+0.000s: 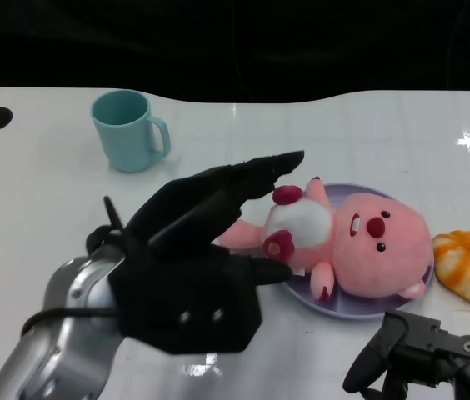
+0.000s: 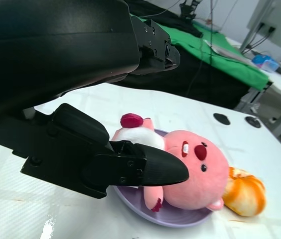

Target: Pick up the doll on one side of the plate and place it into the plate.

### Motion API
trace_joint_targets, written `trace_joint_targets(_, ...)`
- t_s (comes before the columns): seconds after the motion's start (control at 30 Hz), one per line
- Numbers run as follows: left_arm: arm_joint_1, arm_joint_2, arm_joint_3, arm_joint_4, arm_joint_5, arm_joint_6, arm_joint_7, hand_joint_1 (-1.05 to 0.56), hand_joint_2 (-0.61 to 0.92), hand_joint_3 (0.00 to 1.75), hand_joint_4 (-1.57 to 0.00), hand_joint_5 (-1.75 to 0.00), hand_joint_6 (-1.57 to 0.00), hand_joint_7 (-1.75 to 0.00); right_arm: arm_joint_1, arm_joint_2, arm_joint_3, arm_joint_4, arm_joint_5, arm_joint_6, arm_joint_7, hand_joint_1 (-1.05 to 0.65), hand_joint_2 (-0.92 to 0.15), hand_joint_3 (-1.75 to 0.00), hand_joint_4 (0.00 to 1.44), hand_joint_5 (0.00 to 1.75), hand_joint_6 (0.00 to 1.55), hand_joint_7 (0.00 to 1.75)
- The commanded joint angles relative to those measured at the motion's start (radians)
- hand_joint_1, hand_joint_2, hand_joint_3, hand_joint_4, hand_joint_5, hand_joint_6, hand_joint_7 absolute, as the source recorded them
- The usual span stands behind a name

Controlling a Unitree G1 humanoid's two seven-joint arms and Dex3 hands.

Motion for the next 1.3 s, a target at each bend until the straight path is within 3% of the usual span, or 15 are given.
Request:
trace_joint_targets(0.03,0.079,0.013,0.059,-0.044,-0.043,-0.057,0.040,-0.58,0.92,0.27,-0.24,-0.31,-0.26,-0.10,-0.005,-0.004,-0.011,0.003,0.015,0.002,0.002,-0.29,-0.78,-0.64,0.65,1.61,0.58,1.31)
trace_joint_targets(0.07,0.107,0.010,0.079,-0.051,-0.065,-0.084,0.052,-0.54,0.92,0.24,-0.23,-0.48,-0.32,-0.11,-0.007,-0.004,-0.011,0.004,0.015,0.003,0.002,-0.29,-0.78,-0.64,0.65,1.61,0.58,1.31)
trace_joint_targets(0.13,0.143,0.003,0.105,-0.054,-0.101,-0.124,0.067,-0.49,0.92,0.21,-0.21,-0.68,-0.39,-0.11,-0.010,-0.003,-0.012,0.007,0.018,0.003,0.003,-0.29,-0.78,-0.64,0.65,1.61,0.58,1.31)
trace_joint_targets(0.4,0.311,-0.051,0.189,-0.110,-0.259,-0.191,0.104,-0.26,0.90,0.16,-0.32,-1.02,-0.66,-0.20,-0.018,-0.007,-0.013,0.014,0.017,0.000,0.003,-0.28,-0.77,-0.65,0.65,1.61,0.58,1.32)
trace_joint_targets(0.43,0.328,-0.063,0.197,-0.113,-0.288,-0.195,0.105,-0.22,0.88,0.21,-0.35,-1.06,-0.69,-0.24,-0.019,-0.007,-0.013,0.014,0.016,0.000,0.003,-0.28,-0.77,-0.65,0.65,1.61,0.58,1.32)
trace_joint_targets(0.5,0.365,-0.083,0.214,-0.140,-0.350,-0.164,0.097,-0.19,0.69,0.64,-0.45,-1.14,-0.70,-0.48,-0.020,-0.008,-0.012,0.016,0.015,-0.003,0.004,-0.28,-0.77,-0.66,0.65,1.61,0.58,1.32)
trace_joint_targets(0.53,0.380,-0.088,0.221,-0.153,-0.373,-0.150,0.093,-0.19,0.64,0.75,-0.49,-1.16,-0.71,-0.56,-0.021,-0.008,-0.012,0.017,0.016,-0.003,0.005,-0.28,-0.77,-0.66,0.65,1.61,0.58,1.32)
trace_joint_targets(0.6,0.409,-0.095,0.232,-0.183,-0.418,-0.111,0.087,-0.17,0.56,0.97,-0.62,-1.19,-0.74,-0.74,-0.022,-0.007,-0.010,0.017,0.016,0.000,0.004,-0.28,-0.77,-0.66,0.65,1.61,0.58,1.32)
trace_joint_targets(0.67,0.435,-0.097,0.241,-0.219,-0.461,-0.056,0.083,-0.15,0.54,1.07,-0.68,-1.22,-0.77,-0.85,-0.023,-0.007,-0.008,0.014,0.014,0.005,0.003,-0.28,-0.77,-0.66,0.65,1.62,0.58,1.32)
trace_joint_targets(0.87,0.522,-0.084,0.271,-0.325,-0.592,0.115,0.066,-0.15,0.51,1.24,-0.79,-1.46,-0.77,-1.20,-0.025,-0.008,-0.006,0.017,0.005,-0.002,0.001,-0.27,-0.77,-0.66,0.64,1.61,0.58,1.32)
trace_joint_targets(1.1,0.620,-0.081,0.291,-0.412,-0.708,0.232,0.060,-0.13,0.50,1.31,-0.83,-1.67,-0.78,-1.40,-0.025,-0.009,-0.014,0.017,0.013,0.002,0.004,-0.27,-0.76,-0.68,0.65,1.61,0.58,1.31)
trace_joint_targets(1.3,0.637,-0.102,0.286,-0.376,-0.750,0.255,0.077,-0.15,0.48,1.31,-0.85,-1.74,-0.76,-1.51,-0.021,-0.014,-0.029,0.029,0.020,-0.012,0.010,-0.27,-0.75,-0.68,0.65,1.61,0.58,1.31)
